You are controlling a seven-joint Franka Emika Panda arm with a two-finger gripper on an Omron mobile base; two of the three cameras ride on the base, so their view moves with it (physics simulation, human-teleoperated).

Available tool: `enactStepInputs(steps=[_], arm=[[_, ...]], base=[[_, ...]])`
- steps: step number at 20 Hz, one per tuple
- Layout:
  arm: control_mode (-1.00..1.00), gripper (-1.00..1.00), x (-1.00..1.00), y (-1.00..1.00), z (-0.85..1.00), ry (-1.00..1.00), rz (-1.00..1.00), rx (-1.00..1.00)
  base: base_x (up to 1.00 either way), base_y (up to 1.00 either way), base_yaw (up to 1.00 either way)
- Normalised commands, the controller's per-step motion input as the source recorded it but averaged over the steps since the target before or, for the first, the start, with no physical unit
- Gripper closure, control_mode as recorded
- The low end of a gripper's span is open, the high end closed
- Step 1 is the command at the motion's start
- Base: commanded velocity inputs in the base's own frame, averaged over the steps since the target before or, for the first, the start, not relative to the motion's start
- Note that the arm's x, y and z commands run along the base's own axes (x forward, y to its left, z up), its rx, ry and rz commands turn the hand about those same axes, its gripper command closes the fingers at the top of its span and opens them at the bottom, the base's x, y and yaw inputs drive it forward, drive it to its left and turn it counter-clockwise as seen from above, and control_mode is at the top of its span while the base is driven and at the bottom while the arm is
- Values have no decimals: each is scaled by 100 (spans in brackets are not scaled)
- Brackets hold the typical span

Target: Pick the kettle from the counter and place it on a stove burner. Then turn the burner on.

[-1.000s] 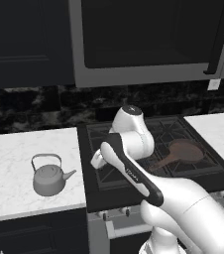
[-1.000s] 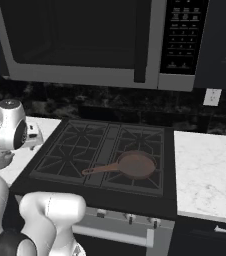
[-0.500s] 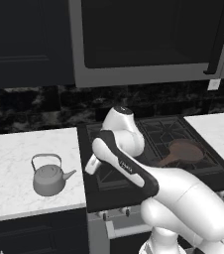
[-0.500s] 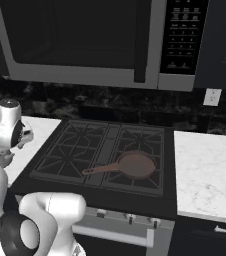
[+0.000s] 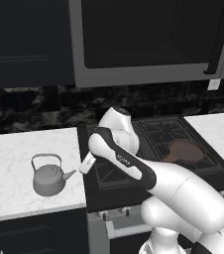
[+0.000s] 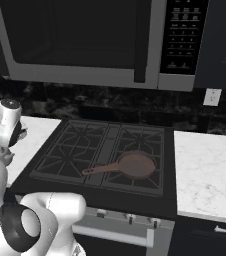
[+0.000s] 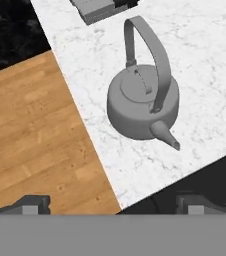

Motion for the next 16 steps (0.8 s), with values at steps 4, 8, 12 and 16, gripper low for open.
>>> enactStepInputs(steps=[4,8,12,16], arm=[[-100,-100,0,26,-12,-5,6,15],[-100,-100,0,39,-5,0,6,9],[-100,-100,17,44,-2,6,1,1],[-100,-100,40,41,-16,13,0,0]], base=[[0,0,0],[0,0,0],[0,0,0],[0,0,0]])
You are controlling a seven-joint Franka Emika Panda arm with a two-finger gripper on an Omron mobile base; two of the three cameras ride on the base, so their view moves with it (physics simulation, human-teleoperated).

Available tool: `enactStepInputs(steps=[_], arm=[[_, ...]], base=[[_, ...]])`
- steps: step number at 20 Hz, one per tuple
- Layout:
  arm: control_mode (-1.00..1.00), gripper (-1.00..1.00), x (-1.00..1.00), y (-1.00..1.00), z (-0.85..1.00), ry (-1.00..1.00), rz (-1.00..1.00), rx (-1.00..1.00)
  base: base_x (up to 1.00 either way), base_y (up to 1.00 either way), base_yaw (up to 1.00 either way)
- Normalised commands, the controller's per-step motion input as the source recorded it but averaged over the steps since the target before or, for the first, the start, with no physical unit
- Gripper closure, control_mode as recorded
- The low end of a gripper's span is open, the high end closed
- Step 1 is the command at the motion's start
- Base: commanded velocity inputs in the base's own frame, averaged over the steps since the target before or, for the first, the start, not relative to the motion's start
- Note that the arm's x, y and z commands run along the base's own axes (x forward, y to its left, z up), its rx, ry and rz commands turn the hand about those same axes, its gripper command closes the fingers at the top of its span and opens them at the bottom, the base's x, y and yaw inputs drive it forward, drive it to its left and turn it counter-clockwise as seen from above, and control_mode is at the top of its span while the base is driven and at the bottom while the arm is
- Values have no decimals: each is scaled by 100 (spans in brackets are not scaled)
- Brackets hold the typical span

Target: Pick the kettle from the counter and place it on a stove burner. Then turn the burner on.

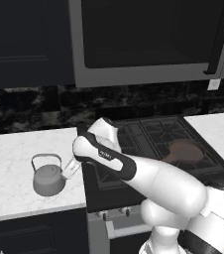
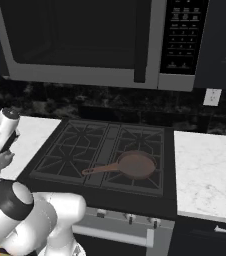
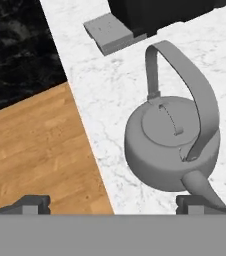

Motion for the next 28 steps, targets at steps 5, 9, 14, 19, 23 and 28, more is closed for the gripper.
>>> enactStepInputs(steps=[5,9,14,19,23,28], arm=[[-100,-100,31,10,-23,6,2,0],[-100,-100,31,1,-29,1,5,0],[-100,-100,32,14,-32,0,4,-1],[-100,-100,32,35,-20,0,1,-1],[-100,-100,25,33,-2,0,0,0],[-100,-100,23,23,-10,0,0,0]], base=[[0,0,0],[0,0,0],[0,0,0],[0,0,0],[0,0,0],[0,0,0]])
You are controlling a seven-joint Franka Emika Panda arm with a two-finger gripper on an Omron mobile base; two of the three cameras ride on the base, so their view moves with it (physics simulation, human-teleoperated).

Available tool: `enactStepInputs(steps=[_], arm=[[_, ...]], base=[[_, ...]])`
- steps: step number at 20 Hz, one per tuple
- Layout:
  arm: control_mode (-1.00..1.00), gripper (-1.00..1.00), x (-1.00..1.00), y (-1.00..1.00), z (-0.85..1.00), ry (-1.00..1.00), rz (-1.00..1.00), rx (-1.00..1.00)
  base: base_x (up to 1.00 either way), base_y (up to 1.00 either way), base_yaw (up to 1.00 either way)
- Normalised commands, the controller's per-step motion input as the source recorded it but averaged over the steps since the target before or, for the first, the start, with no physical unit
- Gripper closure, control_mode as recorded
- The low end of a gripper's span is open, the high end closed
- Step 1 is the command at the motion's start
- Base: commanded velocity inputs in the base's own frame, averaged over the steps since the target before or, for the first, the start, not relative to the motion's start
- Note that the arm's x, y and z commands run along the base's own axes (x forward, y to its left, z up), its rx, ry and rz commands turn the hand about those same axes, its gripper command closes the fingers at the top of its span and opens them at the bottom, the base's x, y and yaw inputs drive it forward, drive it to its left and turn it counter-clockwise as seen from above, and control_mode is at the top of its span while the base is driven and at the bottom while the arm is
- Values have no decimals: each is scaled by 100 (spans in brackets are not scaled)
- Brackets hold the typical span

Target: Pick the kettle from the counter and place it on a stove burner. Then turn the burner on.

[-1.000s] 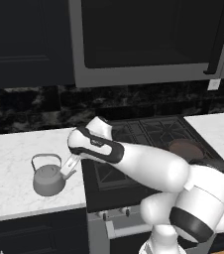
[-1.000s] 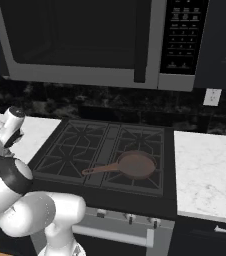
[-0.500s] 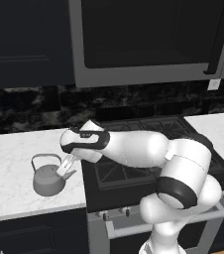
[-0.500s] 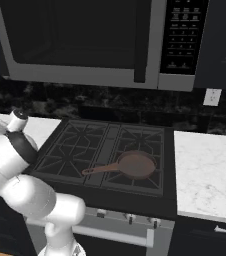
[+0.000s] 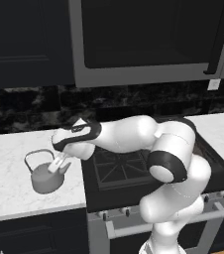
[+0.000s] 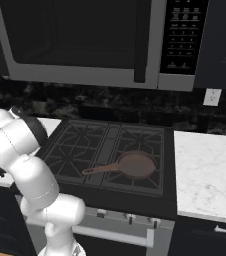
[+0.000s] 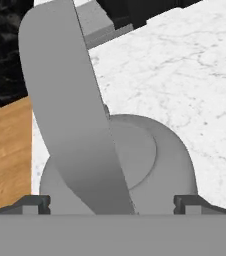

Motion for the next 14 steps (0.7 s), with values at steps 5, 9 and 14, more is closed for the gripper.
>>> enactStepInputs(steps=[5,9,14], arm=[[-100,100,10,18,-19,0,1,-2],[-100,100,0,8,-6,-2,1,-1],[-100,100,-21,0,0,-7,0,0]], base=[[0,0,0],[0,0,0],[0,0,0]])
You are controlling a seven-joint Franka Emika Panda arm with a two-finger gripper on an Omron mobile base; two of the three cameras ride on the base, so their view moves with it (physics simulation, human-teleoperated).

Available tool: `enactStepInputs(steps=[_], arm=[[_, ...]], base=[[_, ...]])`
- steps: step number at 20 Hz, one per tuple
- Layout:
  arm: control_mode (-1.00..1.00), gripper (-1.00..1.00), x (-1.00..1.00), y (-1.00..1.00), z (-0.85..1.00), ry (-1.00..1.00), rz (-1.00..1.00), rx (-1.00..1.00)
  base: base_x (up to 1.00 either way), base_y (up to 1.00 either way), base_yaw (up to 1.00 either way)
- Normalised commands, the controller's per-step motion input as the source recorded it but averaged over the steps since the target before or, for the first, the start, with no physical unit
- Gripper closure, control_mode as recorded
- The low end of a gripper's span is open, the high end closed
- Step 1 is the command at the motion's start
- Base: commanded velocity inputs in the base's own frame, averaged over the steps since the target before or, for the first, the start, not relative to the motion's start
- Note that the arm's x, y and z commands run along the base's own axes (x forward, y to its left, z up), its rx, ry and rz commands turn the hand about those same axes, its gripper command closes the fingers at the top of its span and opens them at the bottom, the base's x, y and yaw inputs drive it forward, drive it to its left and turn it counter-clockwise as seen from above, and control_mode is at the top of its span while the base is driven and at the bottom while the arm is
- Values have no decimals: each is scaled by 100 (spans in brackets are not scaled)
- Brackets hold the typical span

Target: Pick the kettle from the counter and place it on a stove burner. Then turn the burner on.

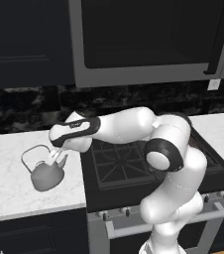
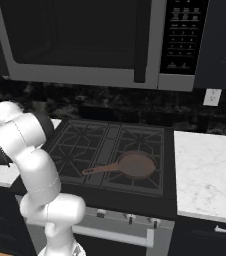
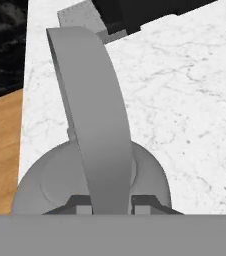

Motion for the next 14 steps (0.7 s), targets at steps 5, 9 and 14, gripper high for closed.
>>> enactStepInputs(steps=[5,9,14], arm=[[-100,100,-57,-1,0,-35,-4,0],[-100,100,-48,-19,12,-40,-11,0],[-100,100,-37,-29,43,-35,-14,0]], base=[[0,0,0],[0,0,0],[0,0,0]])
